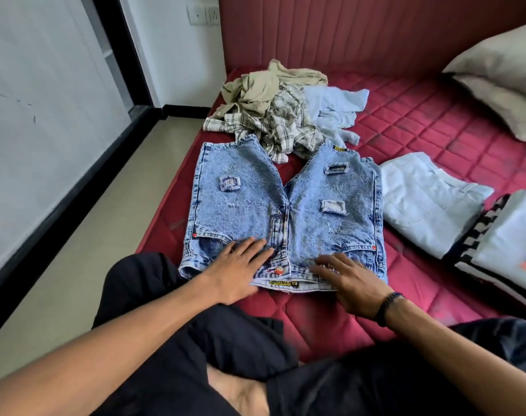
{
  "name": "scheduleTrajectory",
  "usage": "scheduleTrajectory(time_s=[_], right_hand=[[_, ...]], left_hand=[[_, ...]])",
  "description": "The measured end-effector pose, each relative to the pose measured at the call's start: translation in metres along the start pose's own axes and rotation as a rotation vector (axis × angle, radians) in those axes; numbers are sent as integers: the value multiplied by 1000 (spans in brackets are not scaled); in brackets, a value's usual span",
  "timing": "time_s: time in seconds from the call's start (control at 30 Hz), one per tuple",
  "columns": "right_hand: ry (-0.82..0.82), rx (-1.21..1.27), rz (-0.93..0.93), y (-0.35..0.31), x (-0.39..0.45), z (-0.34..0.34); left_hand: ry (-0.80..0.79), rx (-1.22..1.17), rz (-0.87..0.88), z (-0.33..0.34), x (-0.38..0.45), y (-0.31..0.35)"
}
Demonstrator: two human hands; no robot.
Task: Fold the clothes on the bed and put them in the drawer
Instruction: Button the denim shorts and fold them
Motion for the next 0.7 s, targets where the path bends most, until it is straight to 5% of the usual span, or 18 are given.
scheduleTrajectory(time_s=[0.23, 0.37, 0.63, 0.7], right_hand=[[33, -131, 349, 63, 0, -62], [60, 57, 597, 116, 13, -133], [350, 66, 217, 60, 17, -351], [461, 150, 159, 50, 2, -404]], left_hand=[[118, 40, -316, -75, -57, -76], [359, -199, -415, -156, -82, -131], [1211, -570, -483, -355, -164, -187], [1419, -743, -381, -383, -181, -191]])
Point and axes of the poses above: each hand's wrist, its own x-axis towards the middle knuckle, its own z-axis out of the palm, y = z × x, the point moved 10 cm from there along x, towards the middle knuckle, and after that the axes turned 10 degrees about z, right-handed, at the moved point
